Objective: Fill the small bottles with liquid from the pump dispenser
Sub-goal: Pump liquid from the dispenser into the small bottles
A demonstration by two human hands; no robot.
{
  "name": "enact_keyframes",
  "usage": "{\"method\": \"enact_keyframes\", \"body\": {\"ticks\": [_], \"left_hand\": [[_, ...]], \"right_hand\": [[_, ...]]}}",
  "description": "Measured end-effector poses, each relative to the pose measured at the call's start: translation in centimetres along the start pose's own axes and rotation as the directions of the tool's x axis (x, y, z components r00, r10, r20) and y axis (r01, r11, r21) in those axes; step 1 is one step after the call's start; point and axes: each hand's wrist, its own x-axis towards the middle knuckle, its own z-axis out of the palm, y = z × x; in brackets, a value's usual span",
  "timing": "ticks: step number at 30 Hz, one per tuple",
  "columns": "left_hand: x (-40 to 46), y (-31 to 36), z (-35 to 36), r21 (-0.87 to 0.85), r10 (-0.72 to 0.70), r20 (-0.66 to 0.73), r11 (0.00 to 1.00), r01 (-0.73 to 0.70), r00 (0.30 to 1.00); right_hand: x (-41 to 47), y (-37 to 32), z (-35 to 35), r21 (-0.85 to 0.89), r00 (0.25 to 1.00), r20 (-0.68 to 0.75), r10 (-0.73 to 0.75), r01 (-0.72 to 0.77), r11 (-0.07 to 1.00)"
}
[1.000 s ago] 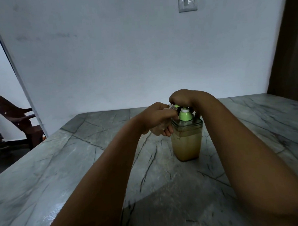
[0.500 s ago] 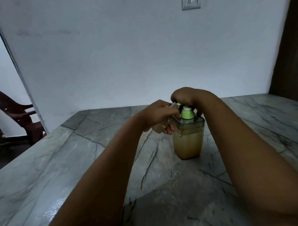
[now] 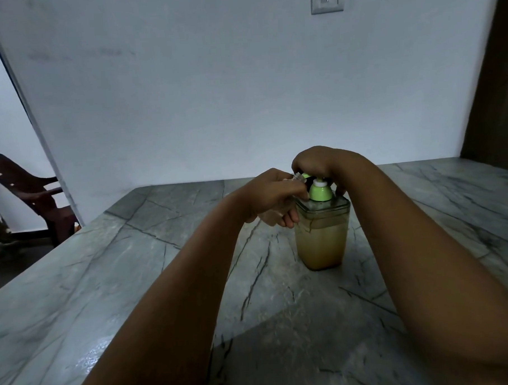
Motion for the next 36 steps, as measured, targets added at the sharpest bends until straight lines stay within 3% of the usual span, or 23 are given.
{"method": "enact_keyframes", "body": {"ticks": [5, 8, 13, 17, 22, 36], "left_hand": [[-0.1, 0.1, 0.0, 0.009, 0.009, 0.010, 1.000, -0.009, 1.000], [-0.1, 0.2, -0.1, 0.001, 0.016, 0.024, 1.000, -0.016, 1.000], [0.0, 0.1, -0.2, -0.003, 0.022, 0.036, 1.000, -0.022, 0.999], [-0.1, 0.4, 0.0, 0.021, 0.050, 0.028, 0.998, -0.051, 0.998], [-0.1, 0.2, -0.3, -0.005, 0.024, 0.040, 1.000, -0.024, 0.999], [-0.3, 0.4, -0.1, 0.009, -0.003, 0.024, 1.000, 0.003, 1.000]], "right_hand": [[-0.3, -0.2, -0.5, 0.044, 1.000, 0.015, -0.006, 0.006, 0.999], [-0.1, 0.2, -1.3, 0.161, 0.998, 0.042, 0.038, -0.045, 0.986], [0.4, 0.0, -1.8, 0.087, 1.000, -0.014, -0.021, 0.022, 0.996], [-0.2, -0.4, -0.9, 0.128, 0.999, 0.006, 0.040, -0.041, 0.991], [-0.3, -0.2, -0.8, -0.036, 0.998, -0.018, -0.054, 0.053, 0.998], [-0.5, -0.1, -0.8, 0.063, 0.999, 0.003, -0.034, 0.034, 0.997]]}}
